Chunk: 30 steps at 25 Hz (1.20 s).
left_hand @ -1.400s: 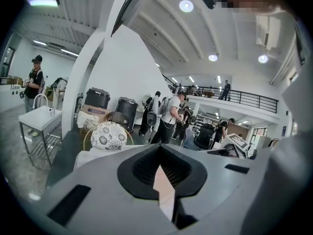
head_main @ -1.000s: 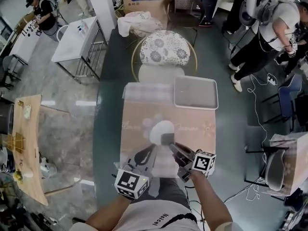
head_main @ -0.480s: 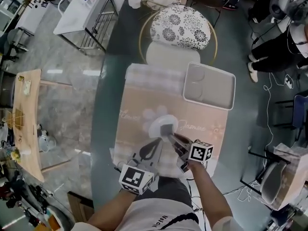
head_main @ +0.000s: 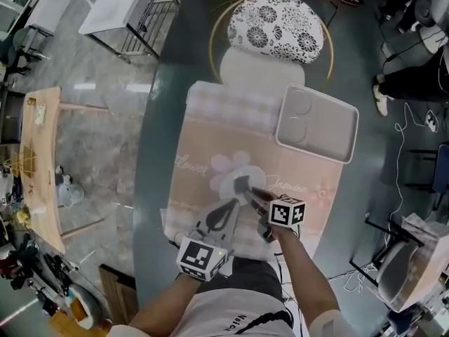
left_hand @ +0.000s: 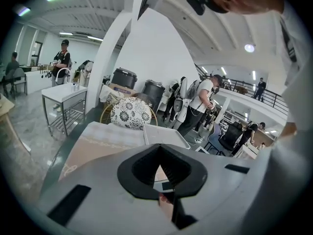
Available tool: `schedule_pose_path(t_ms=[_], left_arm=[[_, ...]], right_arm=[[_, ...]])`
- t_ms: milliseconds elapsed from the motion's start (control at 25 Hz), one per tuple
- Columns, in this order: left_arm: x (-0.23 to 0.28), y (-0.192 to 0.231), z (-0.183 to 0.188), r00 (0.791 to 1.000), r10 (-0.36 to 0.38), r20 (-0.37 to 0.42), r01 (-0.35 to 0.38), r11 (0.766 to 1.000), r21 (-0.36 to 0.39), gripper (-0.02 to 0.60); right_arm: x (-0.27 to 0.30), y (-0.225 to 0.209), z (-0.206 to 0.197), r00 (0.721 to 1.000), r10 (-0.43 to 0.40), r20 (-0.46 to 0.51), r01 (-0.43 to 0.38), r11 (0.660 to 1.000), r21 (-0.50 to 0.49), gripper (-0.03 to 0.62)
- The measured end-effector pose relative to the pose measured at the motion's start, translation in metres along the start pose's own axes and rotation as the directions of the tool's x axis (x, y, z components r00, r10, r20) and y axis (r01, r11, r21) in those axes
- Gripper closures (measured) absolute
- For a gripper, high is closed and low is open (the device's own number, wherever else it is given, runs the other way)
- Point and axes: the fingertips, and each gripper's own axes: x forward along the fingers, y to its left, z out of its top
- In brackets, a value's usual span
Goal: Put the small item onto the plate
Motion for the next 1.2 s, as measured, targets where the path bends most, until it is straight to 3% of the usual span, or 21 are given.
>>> schedule_pose_path(t_ms=[200, 320, 440, 720, 960, 1200], left_arm=[[0.002, 0.010, -0.003, 1.000, 0.015, -0.017, -0.015, 1.000, -0.014, 0.575], [0.000, 0.015, -0.004, 0.999, 0.022, -0.023, -0.023, 1.000, -0.018, 0.575], [-0.002, 0.018, -0.003, 0.999, 0.029, -0.025, -0.030, 0.999, -0.021, 0.575], [-0.003, 0.021, 0.002, 0.999, 0.030, -0.019, -0.030, 0.999, -0.011, 0.575], [-0.004, 0.020, 0.005, 1.000, 0.019, -0.022, -0.018, 1.000, 0.015, 0.575], [-0.012, 0.009, 0.007, 0.999, -0.004, -0.049, 0.006, 0.998, 0.059, 0.575]], right_arm=[[0.009, -0.012, -0.007, 0.996, -0.056, -0.069, 0.052, 0.997, -0.055, 0.528], [0.010, -0.014, -0.006, 0.988, -0.122, -0.099, 0.105, 0.982, -0.156, 0.524], [0.010, -0.019, -0.007, 0.967, -0.220, -0.130, 0.177, 0.944, -0.279, 0.507], [0.010, -0.030, -0.001, 0.908, -0.398, -0.130, 0.282, 0.811, -0.513, 0.476], [0.002, -0.022, 0.012, 0.910, -0.405, -0.091, 0.300, 0.793, -0.530, 0.462], [-0.030, 0.035, 0.036, 0.951, -0.307, 0.023, 0.276, 0.819, -0.502, 0.481]])
